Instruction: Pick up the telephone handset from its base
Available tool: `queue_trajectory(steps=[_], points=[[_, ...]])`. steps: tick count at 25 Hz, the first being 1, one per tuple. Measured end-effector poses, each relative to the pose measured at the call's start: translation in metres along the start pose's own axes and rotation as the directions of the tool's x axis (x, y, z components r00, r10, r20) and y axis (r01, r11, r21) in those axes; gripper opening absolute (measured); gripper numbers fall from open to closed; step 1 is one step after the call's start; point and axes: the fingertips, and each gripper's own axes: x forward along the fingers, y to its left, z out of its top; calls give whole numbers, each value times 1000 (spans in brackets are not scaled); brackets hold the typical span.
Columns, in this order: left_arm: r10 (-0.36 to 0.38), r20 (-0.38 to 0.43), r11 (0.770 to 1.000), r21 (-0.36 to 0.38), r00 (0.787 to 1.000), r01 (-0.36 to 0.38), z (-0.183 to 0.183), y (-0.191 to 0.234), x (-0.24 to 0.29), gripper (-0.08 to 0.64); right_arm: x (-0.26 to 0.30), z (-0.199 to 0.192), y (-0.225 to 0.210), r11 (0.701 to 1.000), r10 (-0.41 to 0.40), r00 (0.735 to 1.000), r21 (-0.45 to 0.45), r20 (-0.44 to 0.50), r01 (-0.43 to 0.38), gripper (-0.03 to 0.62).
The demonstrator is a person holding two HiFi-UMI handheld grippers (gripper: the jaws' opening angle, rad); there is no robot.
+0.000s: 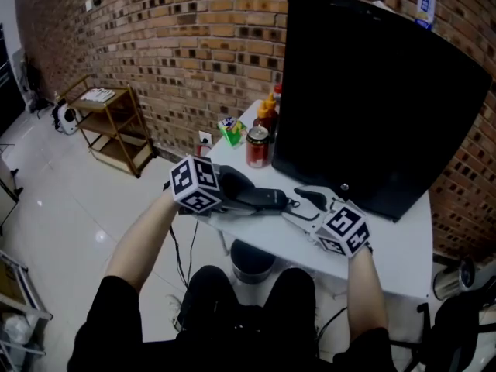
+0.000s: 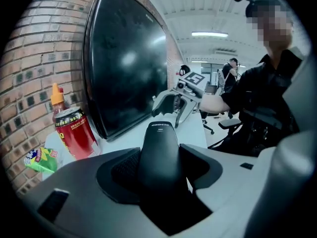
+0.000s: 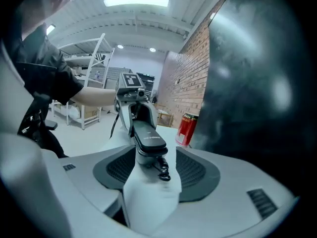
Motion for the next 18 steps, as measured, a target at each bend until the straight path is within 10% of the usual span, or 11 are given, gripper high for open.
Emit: queue_trajectory(steps=[9, 18], points=[[-43, 12, 998, 45, 999, 42, 1, -7, -1, 253, 34, -5, 16, 973, 230, 970, -4, -80, -231, 334], [-58, 48, 998, 40, 997, 56, 0, -6, -2, 252, 43, -10, 20, 960, 281, 952, 31, -119, -279, 302]])
